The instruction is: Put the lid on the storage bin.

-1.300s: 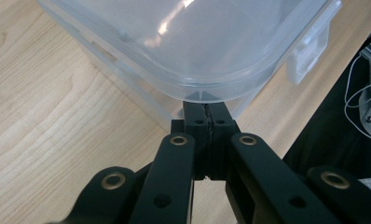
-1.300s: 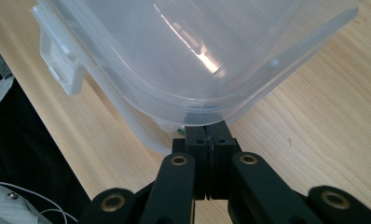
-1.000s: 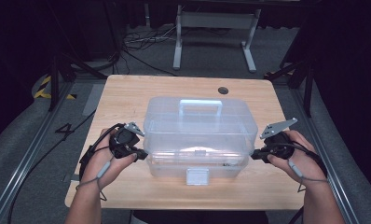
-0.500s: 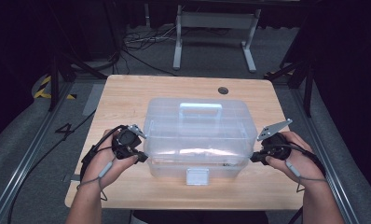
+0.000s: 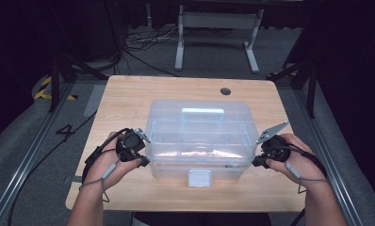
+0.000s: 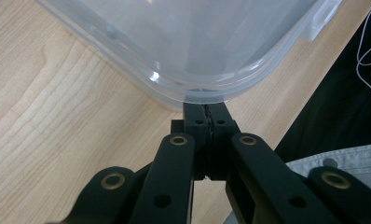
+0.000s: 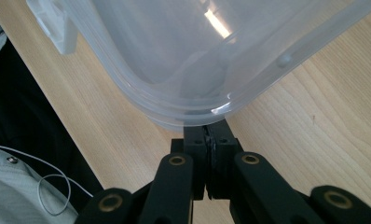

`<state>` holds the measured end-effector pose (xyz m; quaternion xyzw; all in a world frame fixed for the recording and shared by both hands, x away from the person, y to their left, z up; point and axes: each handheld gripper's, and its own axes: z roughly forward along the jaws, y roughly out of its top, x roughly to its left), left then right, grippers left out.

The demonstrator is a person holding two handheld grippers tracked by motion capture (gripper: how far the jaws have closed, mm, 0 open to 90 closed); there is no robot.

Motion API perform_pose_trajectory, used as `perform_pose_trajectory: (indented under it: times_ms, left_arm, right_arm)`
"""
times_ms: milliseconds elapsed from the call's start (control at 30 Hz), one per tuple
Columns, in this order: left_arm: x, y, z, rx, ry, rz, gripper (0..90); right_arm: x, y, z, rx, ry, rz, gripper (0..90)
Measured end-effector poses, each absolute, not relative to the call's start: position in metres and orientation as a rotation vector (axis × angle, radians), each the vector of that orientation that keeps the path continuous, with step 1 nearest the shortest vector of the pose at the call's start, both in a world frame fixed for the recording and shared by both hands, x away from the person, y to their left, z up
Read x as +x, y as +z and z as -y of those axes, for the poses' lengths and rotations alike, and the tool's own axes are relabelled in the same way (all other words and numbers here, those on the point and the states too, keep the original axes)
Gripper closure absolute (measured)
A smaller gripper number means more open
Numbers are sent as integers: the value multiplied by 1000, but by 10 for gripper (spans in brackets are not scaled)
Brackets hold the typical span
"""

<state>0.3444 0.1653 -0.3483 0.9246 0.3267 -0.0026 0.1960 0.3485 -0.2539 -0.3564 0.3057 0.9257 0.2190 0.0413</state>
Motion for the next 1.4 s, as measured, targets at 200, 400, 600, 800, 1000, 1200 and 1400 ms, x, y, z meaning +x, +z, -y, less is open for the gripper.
perform_pose_trajectory:
  times_ms: [200, 400, 600, 800, 1000, 1200, 1400]
  left_arm:
    - [345, -350, -165, 2599, -18, -912, 898]
    - [344, -351, -165, 2611, -32, -911, 899]
    - [345, -353, -167, 2645, -50, -914, 898]
    - [346, -355, -169, 2626, -72, -915, 896]
    - [344, -355, -171, 2621, -91, -909, 893]
    - [345, -361, -172, 2642, -130, -907, 876]
    - [345, -364, -180, 2614, -132, -943, 827]
  right_arm:
    - [349, -357, 254, 941, 666, -2840, 888]
    - [348, -358, 254, 941, 645, -2850, 884]
    - [347, -359, 256, 943, 592, -2862, 881]
    - [349, -361, 259, 965, 598, -2849, 870]
    - [349, -360, 261, 969, 619, -2855, 861]
    - [347, -364, 260, 962, 631, -2888, 845]
    - [346, -362, 266, 988, 650, -2870, 821]
